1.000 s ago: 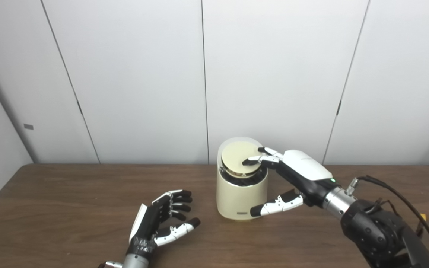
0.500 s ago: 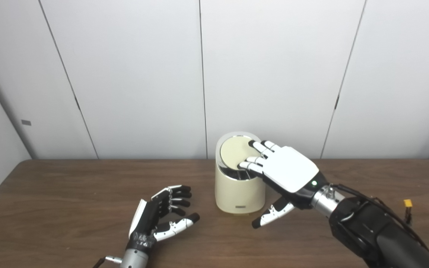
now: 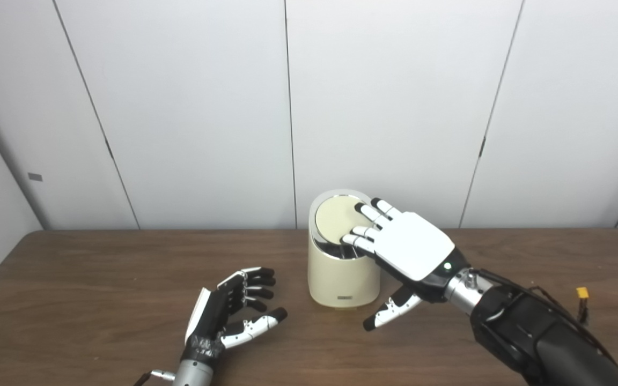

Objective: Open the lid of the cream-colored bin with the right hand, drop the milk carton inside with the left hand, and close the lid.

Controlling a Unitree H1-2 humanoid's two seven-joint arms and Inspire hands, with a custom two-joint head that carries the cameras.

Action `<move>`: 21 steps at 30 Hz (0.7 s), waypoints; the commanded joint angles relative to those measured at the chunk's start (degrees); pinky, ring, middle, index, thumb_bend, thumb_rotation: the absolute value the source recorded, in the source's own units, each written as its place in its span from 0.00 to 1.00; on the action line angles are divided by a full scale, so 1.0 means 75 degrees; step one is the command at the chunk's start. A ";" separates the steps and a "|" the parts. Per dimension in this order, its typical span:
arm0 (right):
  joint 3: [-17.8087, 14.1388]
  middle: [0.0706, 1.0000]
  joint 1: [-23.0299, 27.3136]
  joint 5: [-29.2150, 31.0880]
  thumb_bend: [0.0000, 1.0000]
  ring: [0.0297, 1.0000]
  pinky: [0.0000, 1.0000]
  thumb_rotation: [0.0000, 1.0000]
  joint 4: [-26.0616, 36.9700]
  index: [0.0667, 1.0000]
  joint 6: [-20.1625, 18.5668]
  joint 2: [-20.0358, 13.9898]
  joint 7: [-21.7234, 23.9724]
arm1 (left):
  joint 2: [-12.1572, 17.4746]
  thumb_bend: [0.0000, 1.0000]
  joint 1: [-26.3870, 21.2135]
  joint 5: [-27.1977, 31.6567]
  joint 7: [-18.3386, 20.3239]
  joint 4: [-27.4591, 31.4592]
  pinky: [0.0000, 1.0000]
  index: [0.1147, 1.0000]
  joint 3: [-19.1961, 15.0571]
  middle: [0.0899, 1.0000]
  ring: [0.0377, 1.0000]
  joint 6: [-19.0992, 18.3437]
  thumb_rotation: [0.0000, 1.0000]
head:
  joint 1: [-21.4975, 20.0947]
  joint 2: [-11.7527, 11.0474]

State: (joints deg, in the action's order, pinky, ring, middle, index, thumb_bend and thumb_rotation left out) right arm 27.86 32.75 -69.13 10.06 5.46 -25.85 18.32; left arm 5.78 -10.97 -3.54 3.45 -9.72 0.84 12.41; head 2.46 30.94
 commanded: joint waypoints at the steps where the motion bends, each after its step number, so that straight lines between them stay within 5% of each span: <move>1: -0.0038 0.82 0.0081 -0.0007 0.79 0.99 0.99 0.76 -0.0045 0.85 0.0046 -0.0058 0.0522 | -0.0011 0.73 0.0042 0.0074 -0.0004 0.0136 0.55 0.70 -0.0005 0.67 0.63 0.0050 0.17 | 0.0007 0.0011; 15: -0.0363 0.83 0.0015 0.0499 0.78 0.98 0.99 0.75 -0.0022 0.84 0.0077 0.0003 0.0447 | -0.0007 0.73 0.0009 0.0014 -0.0029 0.0033 0.55 0.70 0.0020 0.67 0.63 0.0172 0.17 | 0.0027 -0.0017; 21: -0.1297 0.82 -0.0267 0.1788 0.68 1.00 0.99 0.71 0.0317 0.84 -0.0778 0.0713 0.0566 | -0.0006 0.73 0.0020 0.0110 0.0021 0.0098 0.55 0.70 -0.0003 0.67 0.63 0.0033 0.17 | 0.0004 -0.0035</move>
State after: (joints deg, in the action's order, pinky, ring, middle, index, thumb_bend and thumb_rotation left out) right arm 19.90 29.80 -57.31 10.49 2.65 -21.42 21.47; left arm 5.70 -11.00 -3.41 3.49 -9.67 0.90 12.08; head 2.46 30.59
